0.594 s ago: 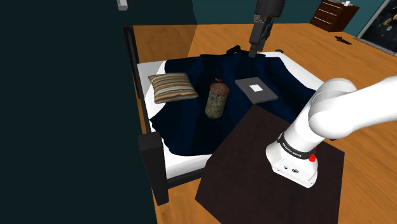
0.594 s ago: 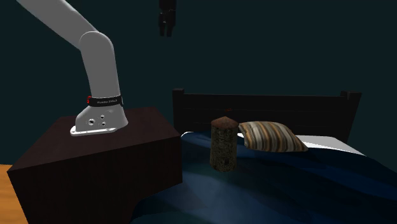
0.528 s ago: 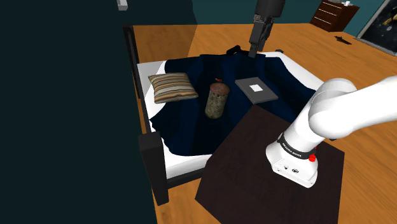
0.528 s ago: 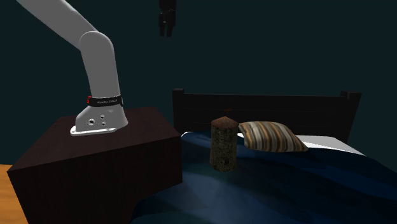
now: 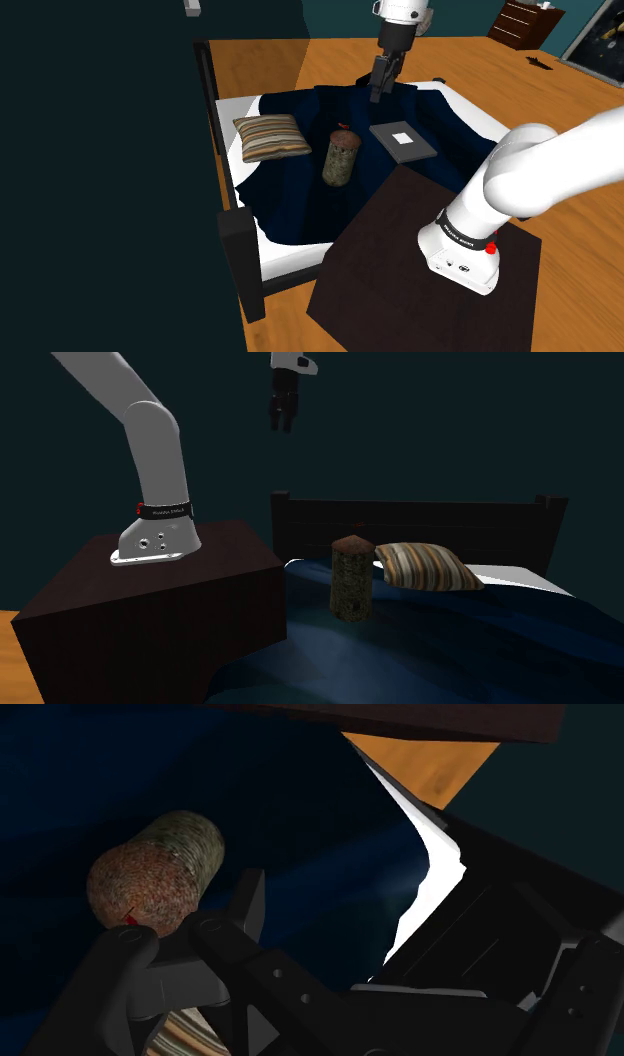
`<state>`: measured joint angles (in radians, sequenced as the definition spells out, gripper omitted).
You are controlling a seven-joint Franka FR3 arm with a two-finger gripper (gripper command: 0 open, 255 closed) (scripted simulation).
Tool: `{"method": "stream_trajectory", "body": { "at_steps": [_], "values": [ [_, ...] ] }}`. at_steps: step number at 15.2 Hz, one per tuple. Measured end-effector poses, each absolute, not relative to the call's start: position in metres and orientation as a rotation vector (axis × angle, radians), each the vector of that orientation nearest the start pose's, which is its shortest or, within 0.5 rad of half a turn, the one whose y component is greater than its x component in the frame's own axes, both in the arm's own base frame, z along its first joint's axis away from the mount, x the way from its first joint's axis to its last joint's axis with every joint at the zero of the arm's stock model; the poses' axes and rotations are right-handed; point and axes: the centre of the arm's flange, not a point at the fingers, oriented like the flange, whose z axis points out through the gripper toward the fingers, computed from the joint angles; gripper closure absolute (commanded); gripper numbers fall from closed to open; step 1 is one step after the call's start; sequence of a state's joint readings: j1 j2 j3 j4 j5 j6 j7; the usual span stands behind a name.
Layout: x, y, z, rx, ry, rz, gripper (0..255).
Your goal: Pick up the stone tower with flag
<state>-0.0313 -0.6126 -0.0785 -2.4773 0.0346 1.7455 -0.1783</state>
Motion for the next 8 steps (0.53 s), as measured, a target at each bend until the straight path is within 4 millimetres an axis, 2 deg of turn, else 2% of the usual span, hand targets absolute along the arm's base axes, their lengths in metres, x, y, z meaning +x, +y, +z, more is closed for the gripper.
{"method": "stream_trajectory", "body": {
  "at_steps": [8],
  "values": [
    [0.404,-0.079,0.411,-3.07,-0.091,0.164,0]
  ]
}}
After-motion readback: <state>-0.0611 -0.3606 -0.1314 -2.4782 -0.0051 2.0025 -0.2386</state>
